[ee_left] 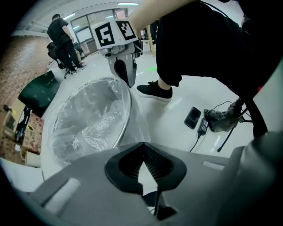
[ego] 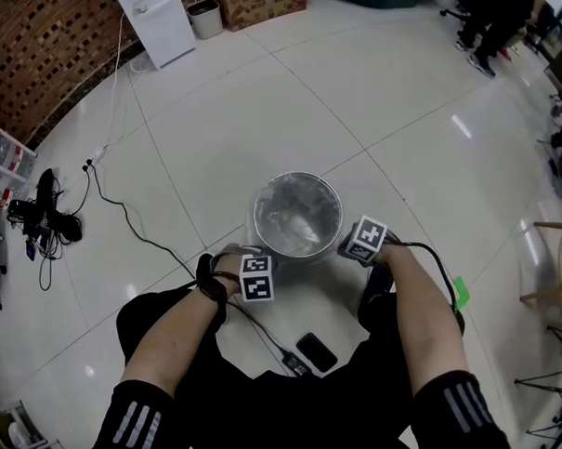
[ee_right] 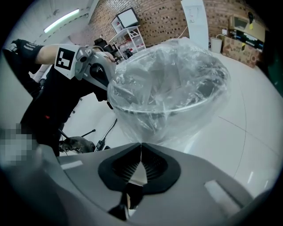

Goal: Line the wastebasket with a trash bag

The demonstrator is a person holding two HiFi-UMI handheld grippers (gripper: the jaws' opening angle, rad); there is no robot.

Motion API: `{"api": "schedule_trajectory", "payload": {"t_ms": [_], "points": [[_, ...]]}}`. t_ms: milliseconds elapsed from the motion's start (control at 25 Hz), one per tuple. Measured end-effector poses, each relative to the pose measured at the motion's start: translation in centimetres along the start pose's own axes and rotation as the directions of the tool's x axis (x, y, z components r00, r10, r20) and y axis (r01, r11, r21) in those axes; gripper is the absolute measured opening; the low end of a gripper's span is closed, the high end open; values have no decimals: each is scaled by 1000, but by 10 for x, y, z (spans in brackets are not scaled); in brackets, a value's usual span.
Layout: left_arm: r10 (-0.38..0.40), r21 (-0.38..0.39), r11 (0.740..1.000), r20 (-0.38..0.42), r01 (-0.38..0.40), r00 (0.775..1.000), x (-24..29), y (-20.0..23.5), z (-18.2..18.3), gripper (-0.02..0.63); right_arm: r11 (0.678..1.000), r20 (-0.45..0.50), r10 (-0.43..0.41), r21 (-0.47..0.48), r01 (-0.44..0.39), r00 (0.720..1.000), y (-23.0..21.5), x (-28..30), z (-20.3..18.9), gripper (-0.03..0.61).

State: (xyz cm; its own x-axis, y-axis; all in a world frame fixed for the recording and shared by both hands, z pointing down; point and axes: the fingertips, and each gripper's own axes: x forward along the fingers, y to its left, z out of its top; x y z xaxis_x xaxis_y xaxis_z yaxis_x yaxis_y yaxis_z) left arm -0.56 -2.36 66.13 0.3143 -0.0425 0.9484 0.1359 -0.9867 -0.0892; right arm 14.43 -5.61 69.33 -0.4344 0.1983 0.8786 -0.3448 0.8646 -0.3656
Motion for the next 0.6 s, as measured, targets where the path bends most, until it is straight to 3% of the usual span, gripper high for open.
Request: {"api": "schedule_trajectory", "payload": {"t_ms": [200,400,600], "points": [[8,-16,1000,-23,-8,1000,17,1,-17,6,1000,-17,-3,-8,3,1000,-5,14,4,11],[-6,-13,1000,-50,6,999,24,1,-24,67,999,-47,-18,-37,17,999,-6,24,3,17],[-15,-16,1000,-40,14,999,9,3,-25,98,999,-56,7,-49,-10,998,0,9,-2,114]]}}
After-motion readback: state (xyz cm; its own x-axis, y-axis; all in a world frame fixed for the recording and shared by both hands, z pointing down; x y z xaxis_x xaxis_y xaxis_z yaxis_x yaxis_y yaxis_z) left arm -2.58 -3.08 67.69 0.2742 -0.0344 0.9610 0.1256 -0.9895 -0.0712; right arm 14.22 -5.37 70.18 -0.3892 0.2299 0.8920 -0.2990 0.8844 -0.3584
